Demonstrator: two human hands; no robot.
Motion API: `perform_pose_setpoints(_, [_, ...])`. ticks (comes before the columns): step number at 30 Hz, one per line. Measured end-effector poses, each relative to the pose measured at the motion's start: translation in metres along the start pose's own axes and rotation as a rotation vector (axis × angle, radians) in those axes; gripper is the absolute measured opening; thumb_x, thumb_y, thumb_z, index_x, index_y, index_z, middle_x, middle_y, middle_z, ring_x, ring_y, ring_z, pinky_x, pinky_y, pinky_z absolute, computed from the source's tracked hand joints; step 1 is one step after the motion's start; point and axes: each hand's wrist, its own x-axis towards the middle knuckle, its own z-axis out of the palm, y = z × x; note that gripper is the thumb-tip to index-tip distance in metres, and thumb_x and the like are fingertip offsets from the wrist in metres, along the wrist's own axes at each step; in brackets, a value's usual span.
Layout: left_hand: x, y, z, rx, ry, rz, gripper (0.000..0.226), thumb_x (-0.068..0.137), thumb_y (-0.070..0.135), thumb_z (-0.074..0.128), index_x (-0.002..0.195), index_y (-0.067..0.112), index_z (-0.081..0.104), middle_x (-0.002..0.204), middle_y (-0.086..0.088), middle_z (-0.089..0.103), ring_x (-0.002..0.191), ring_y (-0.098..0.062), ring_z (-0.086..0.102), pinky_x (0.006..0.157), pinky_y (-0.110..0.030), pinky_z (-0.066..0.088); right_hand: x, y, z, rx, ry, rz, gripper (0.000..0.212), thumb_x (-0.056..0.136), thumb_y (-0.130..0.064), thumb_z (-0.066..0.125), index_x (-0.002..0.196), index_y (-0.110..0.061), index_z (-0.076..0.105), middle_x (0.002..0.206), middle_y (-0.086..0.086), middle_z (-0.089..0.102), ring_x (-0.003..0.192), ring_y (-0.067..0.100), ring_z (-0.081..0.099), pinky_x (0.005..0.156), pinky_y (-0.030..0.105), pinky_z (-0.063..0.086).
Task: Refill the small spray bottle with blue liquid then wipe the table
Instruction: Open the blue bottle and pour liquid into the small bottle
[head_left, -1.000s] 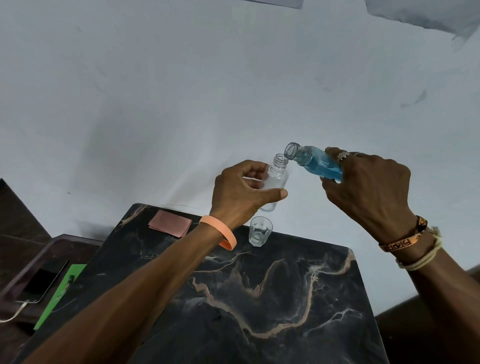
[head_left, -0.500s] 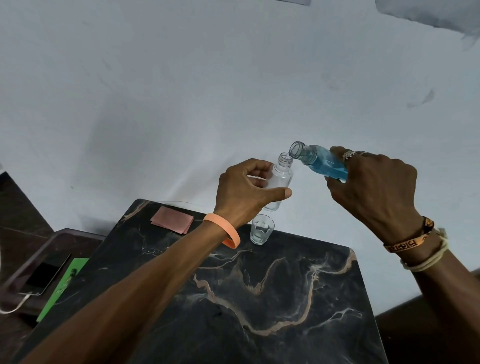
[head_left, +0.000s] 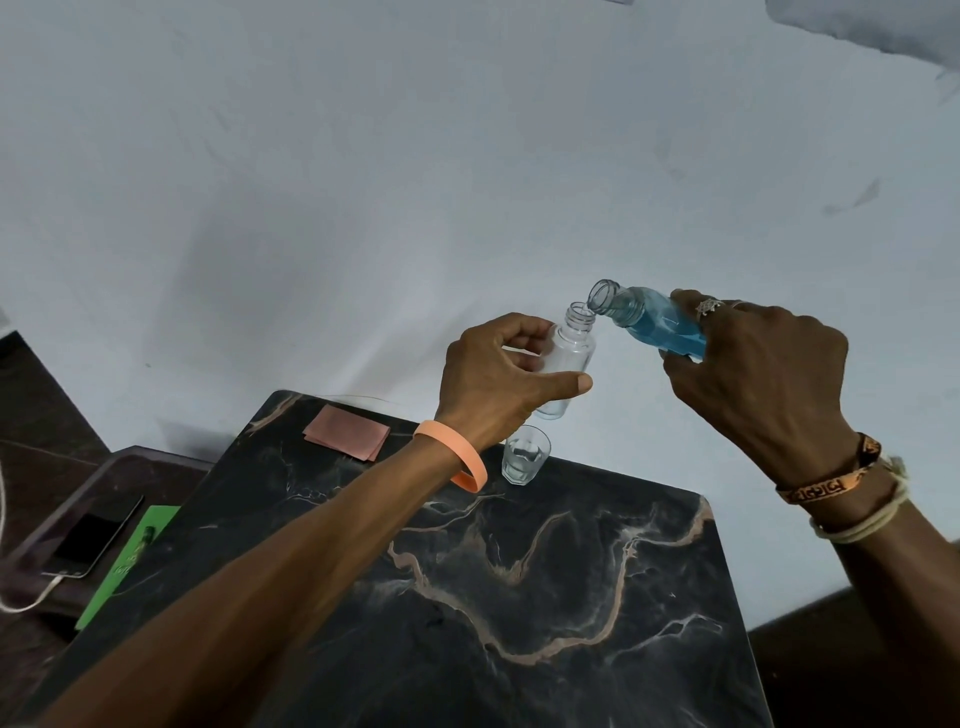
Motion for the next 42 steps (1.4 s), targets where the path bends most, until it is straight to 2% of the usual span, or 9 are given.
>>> perform_pose_setpoints(7, [0.0005, -0.0003, 0.0008, 0.007, 0.002, 0.007, 0.055, 0.051, 0.042, 0.094, 0.1, 0.028, 0.072, 0.09, 0.013, 0.074, 0.077, -0.006, 0.072, 0.07, -0.025, 0.06, 0.0001, 0.0013, 0.0007, -0.005, -0.002, -0.008, 0.039, 0.075, -0.021, 0.076, 0.114, -0.014, 0.07, 0.073, 0.014, 0.07, 0.057, 0.04, 0.06, 0.055, 0.03, 0.036])
perform_pose_setpoints(13, [0.0008, -0.0003, 0.0017, -0.001, 0.002, 0.008, 0.056, 0.051, 0.042, 0.094, 0.1, 0.027, 0.072, 0.091, 0.011, 0.074, 0.078, -0.009, 0.072, 0.073, -0.032, 0.062, 0.0007, 0.0019, 0.0007, -0.007, 0.003, -0.004, 0.039, 0.074, -0.02, 0.077, 0.113, -0.014, 0.071, 0.073, 0.014, 0.07, 0.057, 0.04, 0.061, 0.055, 0.029, 0.034])
perform_pose_setpoints(22, [0.0008, -0.001, 0.0023, -0.019, 0.007, 0.001, 0.055, 0.049, 0.04, 0.095, 0.098, 0.027, 0.073, 0.089, 0.012, 0.074, 0.077, -0.009, 0.072, 0.073, -0.035, 0.062, 0.001, 0.0011, -0.0005, -0.011, -0.003, -0.01, 0.04, 0.074, -0.019, 0.078, 0.112, -0.013, 0.071, 0.073, 0.015, 0.07, 0.058, 0.04, 0.061, 0.056, 0.028, 0.03])
perform_pose_setpoints(32, [-0.0005, 0.0009, 0.0008, -0.003, 0.009, 0.006, 0.054, 0.053, 0.039, 0.094, 0.1, 0.026, 0.073, 0.091, 0.012, 0.074, 0.077, -0.008, 0.072, 0.073, -0.032, 0.062, 0.0018, -0.0004, -0.0024, -0.008, -0.021, -0.008, 0.041, 0.073, -0.016, 0.078, 0.113, -0.011, 0.072, 0.073, 0.016, 0.07, 0.057, 0.04, 0.062, 0.058, 0.028, 0.029])
perform_pose_setpoints(42, [-0.0014, 0.0012, 0.0016, -0.026, 0.001, -0.009, 0.055, 0.052, 0.037, 0.095, 0.101, 0.025, 0.073, 0.092, 0.01, 0.074, 0.079, -0.011, 0.073, 0.075, -0.037, 0.062, 0.0013, 0.0006, -0.0016, -0.014, -0.027, -0.014, 0.042, 0.074, -0.018, 0.078, 0.115, -0.011, 0.071, 0.073, 0.016, 0.07, 0.056, 0.039, 0.061, 0.057, 0.027, 0.029])
